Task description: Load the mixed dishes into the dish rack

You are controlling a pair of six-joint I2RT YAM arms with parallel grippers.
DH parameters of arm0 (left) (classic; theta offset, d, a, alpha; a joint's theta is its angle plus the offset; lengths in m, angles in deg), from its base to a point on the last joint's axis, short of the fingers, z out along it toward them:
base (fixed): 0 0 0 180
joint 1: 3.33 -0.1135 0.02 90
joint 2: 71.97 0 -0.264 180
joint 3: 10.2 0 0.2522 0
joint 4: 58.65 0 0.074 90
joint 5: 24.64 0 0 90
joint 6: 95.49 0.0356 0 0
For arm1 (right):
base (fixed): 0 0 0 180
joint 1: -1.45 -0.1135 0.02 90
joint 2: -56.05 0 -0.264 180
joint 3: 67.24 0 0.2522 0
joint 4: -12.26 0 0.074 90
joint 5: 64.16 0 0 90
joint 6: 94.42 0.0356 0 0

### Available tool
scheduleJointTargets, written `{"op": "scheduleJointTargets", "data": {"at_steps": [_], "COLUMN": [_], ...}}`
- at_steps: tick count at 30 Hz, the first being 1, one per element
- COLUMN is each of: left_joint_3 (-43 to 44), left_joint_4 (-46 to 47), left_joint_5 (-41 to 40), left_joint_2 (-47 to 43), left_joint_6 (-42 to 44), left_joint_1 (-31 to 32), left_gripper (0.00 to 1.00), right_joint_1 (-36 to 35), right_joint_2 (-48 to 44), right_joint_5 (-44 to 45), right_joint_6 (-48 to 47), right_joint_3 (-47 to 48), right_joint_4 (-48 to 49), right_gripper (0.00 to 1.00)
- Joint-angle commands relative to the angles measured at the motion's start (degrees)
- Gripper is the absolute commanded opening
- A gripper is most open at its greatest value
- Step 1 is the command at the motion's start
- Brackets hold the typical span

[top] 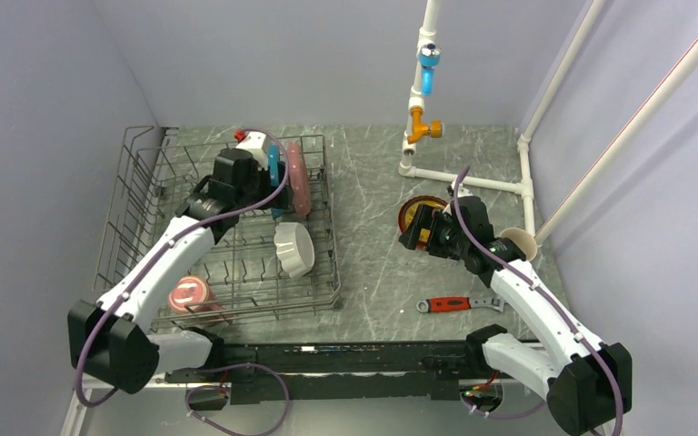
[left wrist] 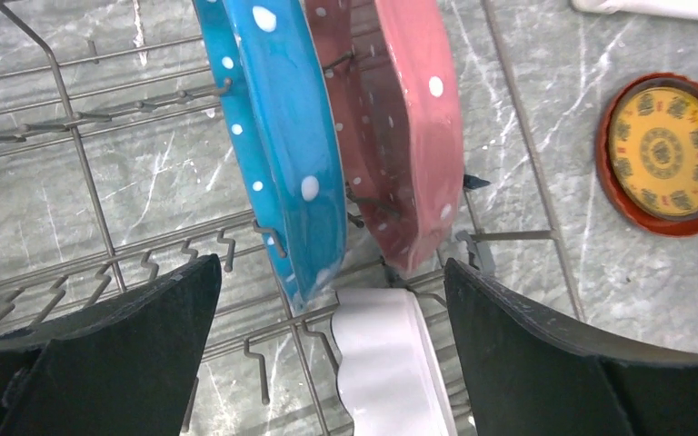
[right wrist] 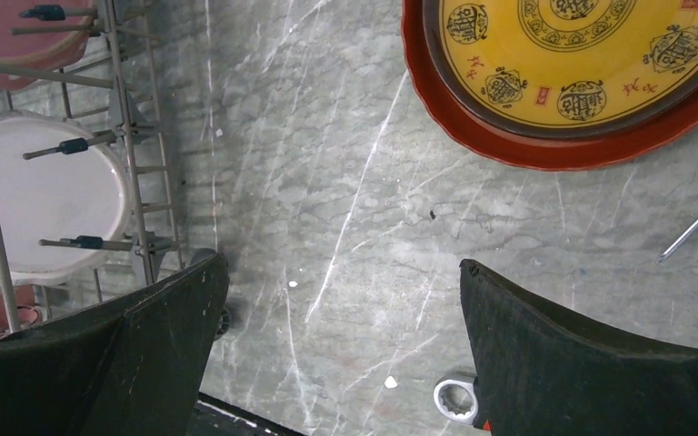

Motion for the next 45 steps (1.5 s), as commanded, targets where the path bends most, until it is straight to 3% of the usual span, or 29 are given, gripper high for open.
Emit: {"op": "scheduleJointTargets", "data": {"at_steps": [1,10,17,20,23,28,34,40,45], "left_joint_3": [1.63,3.71,-10.00,-14.04,-15.93,-16.69,-17.63,-17.56,-17.18], "left_joint_4": [-1.68,-4.81,11.12,13.72,14.02,13.18,12.07,11.95,11.44], "left_joint_5": [2.33,2.69,-2.30,-3.56,-3.67,-4.94,-4.29,-3.05,-2.43], "left_joint_2": [-7.51,-24.50,-39.92,-43.35,-44.98,-45.71,-46.05,-45.91,-45.36], "left_joint_6": [1.11,8.32,14.63,14.96,16.02,19.47,20.02,20.10,20.03], "left_joint_1": [0.02,-0.05,0.02,0.01,-0.03,-0.06,-0.20,-0.16,-0.16], "left_gripper": [0.99,0.99,1.00,0.99,0.99,0.99,0.99,0.99,0.99], "right_joint_1": [-0.14,-0.17,-0.15,0.07,0.69,4.46,5.84,5.95,6.46], "right_joint_2": [-0.73,2.33,11.87,16.77,20.82,23.75,27.85,33.20,32.06], "right_joint_5": [1.70,3.18,20.52,27.76,31.79,27.56,28.08,31.88,32.67], "right_joint_6": [-0.78,-0.04,3.81,7.78,9.97,10.24,9.31,8.53,8.14], "right_joint_3": [0.13,-1.04,6.18,8.22,9.26,7.40,8.20,11.28,10.06], "right_joint_4": [0.71,3.68,0.42,-1.82,-2.92,2.99,6.26,4.87,7.12], "right_gripper": [1.00,1.00,1.00,1.00,0.99,0.91,0.67,0.65,0.65]}}
